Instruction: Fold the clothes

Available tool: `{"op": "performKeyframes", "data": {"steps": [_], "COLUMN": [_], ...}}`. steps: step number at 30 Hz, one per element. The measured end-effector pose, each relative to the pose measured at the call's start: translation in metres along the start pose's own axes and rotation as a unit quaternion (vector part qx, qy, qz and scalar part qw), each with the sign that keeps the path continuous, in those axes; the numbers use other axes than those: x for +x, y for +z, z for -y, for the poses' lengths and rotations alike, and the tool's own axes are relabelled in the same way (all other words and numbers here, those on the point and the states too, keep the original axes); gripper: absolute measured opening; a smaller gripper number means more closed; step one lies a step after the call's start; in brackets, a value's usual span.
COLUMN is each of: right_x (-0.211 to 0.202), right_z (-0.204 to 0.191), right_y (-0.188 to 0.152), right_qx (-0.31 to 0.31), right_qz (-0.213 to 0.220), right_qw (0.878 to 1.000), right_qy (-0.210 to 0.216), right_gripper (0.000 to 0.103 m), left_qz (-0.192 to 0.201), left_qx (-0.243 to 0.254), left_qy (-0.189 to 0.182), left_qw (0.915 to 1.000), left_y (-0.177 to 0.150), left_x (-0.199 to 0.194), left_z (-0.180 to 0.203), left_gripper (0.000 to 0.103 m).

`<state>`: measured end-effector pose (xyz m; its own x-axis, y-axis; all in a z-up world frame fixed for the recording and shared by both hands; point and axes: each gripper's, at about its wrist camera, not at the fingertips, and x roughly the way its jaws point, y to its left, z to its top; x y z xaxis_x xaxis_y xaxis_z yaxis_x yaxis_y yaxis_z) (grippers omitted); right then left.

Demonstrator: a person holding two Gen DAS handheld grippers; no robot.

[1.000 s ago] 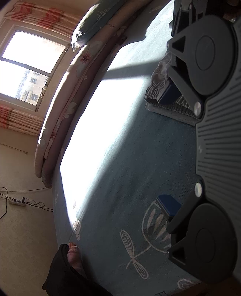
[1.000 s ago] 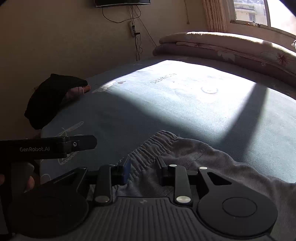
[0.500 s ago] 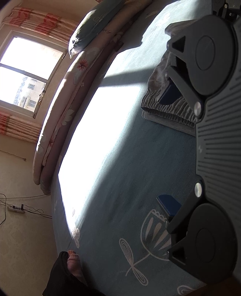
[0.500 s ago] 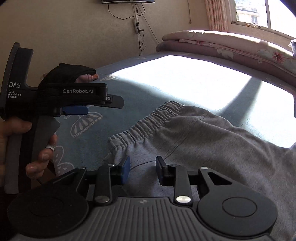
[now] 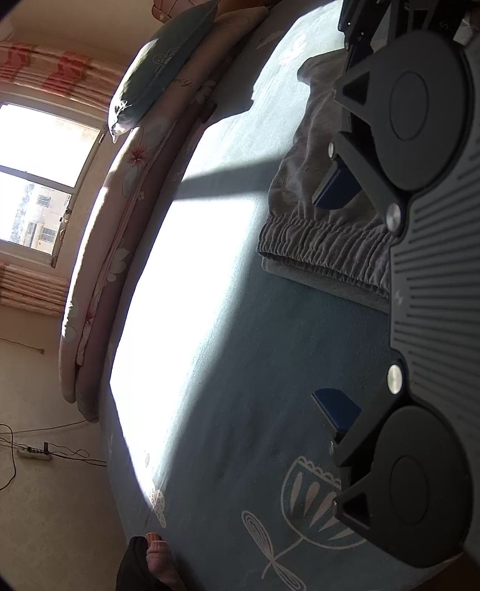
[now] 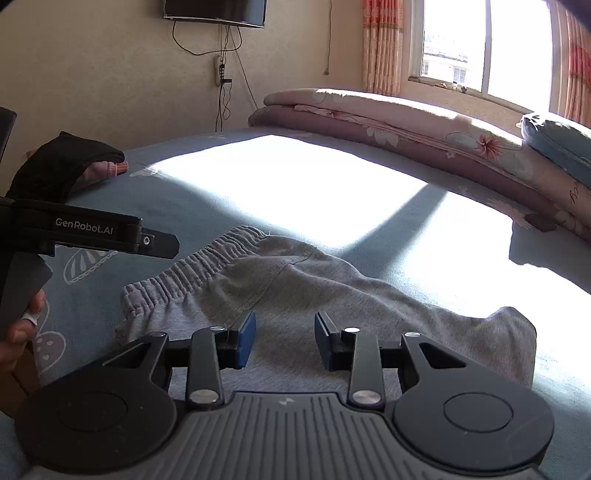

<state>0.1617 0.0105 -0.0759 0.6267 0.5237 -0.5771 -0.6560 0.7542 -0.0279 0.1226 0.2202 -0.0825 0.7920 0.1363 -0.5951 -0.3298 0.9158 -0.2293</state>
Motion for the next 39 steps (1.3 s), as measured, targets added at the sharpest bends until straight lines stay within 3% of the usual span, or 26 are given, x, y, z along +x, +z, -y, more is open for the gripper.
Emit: {"op": "performKeyframes", "data": {"steps": [4,7,12,19,24,26,29,31,37,39], "right_x": [0.024,0.062,0.109,0.053,0.055,0.046,0.017,0.003,0.015,0.030], "right_z": [0.020,0.030,0.022,0.034,0.040,0.041,0.062,0.095,0.194,0.205], "right_y": [0.029,0.043,0.033,0.036,0.009,0.006,0.020,0.031,0.026,0.018], "right_qx": [0.030,0.066,0.049,0.063,0.072,0.058,0.074,0.101,0.239,0.253], "right_qz": [-0.003,-0.031,-0.082,-0.033,-0.094,-0.087,-0.045,-0.026,-0.034,-0.049], "right_qw": [0.999,0.997,0.995,0.997,0.993,0.994,0.996,0.994,0.968,0.964], "right_qy": [0.012,0.022,0.012,0.004,0.012,0.014,0.003,-0.028,-0.072,-0.070], "right_gripper": [0.040,0.040,0.040,0.040,0.041,0.041,0.043,0.046,0.045,0.044], "left_qz": [0.002,-0.001,0.005,0.001,-0.005,-0.007,-0.008,-0.010,-0.012,-0.013], "left_qx": [-0.011,-0.015,-0.010,-0.016,-0.006,-0.003,-0.001,-0.002,0.002,0.005], "left_qy": [0.010,0.011,0.010,0.008,0.006,0.006,0.005,0.005,0.008,0.009], "left_qw": [0.9999,0.9998,0.9999,0.9998,0.9999,1.0000,1.0000,0.9999,0.9999,0.9999], "left_y": [0.001,0.002,0.003,0.002,0.001,0.000,0.000,0.000,-0.001,-0.001], "left_x": [0.000,0.001,-0.002,-0.001,0.002,0.003,0.004,0.005,0.006,0.007], "left_z": [-0.006,-0.008,-0.008,-0.010,-0.003,-0.001,-0.001,-0.001,0.001,0.003], "left_gripper": [0.103,0.103,0.103,0.103,0.103,0.103,0.103,0.103,0.103,0.103]}}
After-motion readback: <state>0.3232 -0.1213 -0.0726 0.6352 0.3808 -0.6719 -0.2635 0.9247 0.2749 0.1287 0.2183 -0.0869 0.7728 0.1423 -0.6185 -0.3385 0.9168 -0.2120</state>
